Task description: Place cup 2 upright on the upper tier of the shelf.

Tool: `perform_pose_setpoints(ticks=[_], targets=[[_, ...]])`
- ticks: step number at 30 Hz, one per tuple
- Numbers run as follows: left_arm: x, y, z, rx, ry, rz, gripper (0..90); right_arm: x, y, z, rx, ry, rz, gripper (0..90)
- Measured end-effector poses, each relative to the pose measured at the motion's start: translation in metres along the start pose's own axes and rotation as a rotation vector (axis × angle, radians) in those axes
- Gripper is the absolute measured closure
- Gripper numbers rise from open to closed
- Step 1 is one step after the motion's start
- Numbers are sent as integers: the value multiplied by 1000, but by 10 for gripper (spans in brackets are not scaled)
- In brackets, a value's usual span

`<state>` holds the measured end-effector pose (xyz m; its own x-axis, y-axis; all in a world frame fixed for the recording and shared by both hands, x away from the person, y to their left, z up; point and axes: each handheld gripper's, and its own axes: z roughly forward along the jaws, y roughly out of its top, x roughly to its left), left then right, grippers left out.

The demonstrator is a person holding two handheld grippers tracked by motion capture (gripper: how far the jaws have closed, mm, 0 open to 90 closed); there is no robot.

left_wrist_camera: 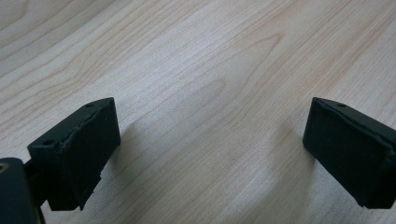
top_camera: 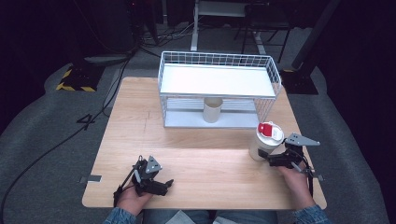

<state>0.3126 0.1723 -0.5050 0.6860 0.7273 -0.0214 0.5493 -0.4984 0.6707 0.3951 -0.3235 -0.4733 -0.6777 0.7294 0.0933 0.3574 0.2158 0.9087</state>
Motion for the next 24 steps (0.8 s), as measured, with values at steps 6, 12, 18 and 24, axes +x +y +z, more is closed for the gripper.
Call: perform_pose_setpoints(ticks=[6, 12, 18, 24], targets=[[0, 0, 0, 0, 0, 0, 45, 1, 0, 7, -46, 35, -42, 4], [0, 0, 0, 0, 0, -1, 46, -1, -1, 10, -72, 34, -33, 11], [0, 0, 0, 0, 0, -1, 45, -1, -2, 13, -82, 44, -41, 33], [0, 0, 0, 0, 0, -1, 45, -2, -4, 15, -84, 57, -16, 48]])
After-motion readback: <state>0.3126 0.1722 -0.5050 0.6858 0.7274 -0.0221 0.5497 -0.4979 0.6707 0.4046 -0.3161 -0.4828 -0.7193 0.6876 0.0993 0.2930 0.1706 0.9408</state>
